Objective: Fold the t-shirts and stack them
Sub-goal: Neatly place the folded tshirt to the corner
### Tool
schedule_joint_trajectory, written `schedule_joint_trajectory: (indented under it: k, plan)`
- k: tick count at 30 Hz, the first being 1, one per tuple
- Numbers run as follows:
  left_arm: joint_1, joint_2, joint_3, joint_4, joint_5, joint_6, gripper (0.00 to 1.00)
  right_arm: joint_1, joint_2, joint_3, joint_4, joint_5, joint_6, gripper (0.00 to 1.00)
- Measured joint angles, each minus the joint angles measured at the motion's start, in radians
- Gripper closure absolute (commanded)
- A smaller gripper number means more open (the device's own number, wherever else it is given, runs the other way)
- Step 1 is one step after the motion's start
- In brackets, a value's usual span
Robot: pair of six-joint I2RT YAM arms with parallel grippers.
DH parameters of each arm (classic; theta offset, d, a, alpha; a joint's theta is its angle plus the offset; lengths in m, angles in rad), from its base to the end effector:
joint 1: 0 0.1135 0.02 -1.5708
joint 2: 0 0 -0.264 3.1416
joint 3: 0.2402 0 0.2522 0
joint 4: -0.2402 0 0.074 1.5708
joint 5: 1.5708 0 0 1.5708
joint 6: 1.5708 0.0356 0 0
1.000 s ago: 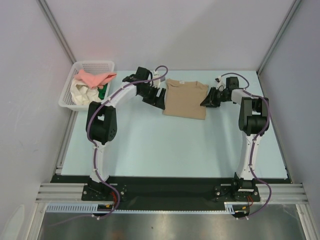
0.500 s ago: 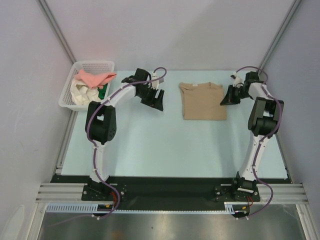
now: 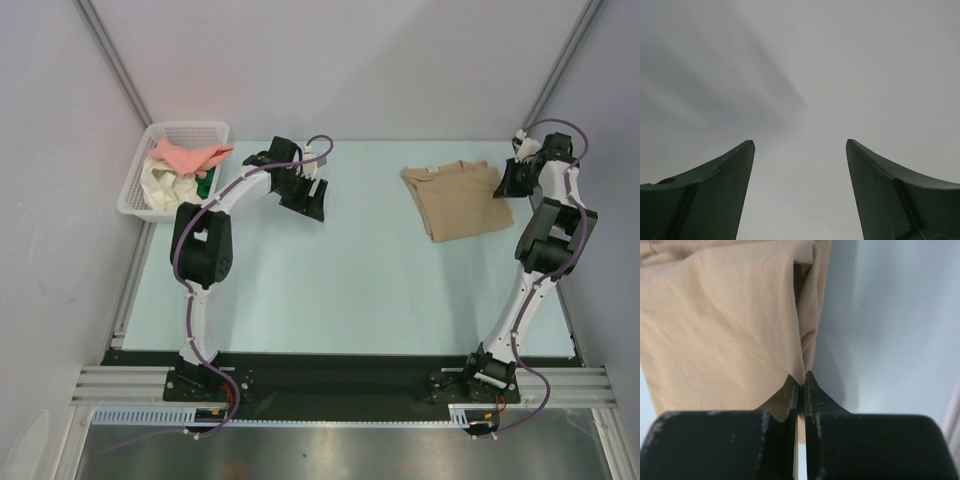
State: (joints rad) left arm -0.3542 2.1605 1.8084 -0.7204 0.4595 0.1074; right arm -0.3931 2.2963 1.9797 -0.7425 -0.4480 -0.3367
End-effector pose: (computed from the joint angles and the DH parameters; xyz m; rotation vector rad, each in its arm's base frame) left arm 0.4335 -0.1772 0.2117 0.7518 2.5170 -0.6908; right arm 0.4665 -0.1767 0.1993 -0.0783 2.4982 0.2981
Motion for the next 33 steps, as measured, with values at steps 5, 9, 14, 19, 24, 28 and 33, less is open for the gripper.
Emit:
schedule_joint_trajectory:
  k: [5,9,14,19,24,28,33]
  plan:
    - [-0.006,-0.001,0.0,0.0,-0.033,0.018,0.21,-0.029,0.05,0.07,0.034,0.007,0.028,1.0]
    - [-0.015,-0.001,0.0,-0.003,-0.063,0.035,0.2,-0.052,0.097,0.096,0.045,0.007,0.056,1.0]
    - [-0.042,-0.001,0.0,-0.016,-0.104,0.057,0.21,-0.069,0.162,0.149,0.061,0.023,0.09,1.0]
    - [-0.074,-0.001,0.0,-0.029,-0.145,0.077,0.2,-0.074,0.186,0.176,0.081,0.042,0.118,1.0]
    - [-0.093,-0.001,0.0,-0.03,-0.179,0.086,0.21,-0.075,0.188,0.182,0.1,0.06,0.138,1.0]
    - [-0.098,-0.001,0.0,-0.03,-0.195,0.087,0.21,-0.077,0.187,0.171,0.111,0.059,0.136,1.0]
    - [-0.098,-0.001,0.002,-0.03,-0.195,0.087,0.21,-0.08,0.144,0.084,0.161,0.055,0.123,1.0]
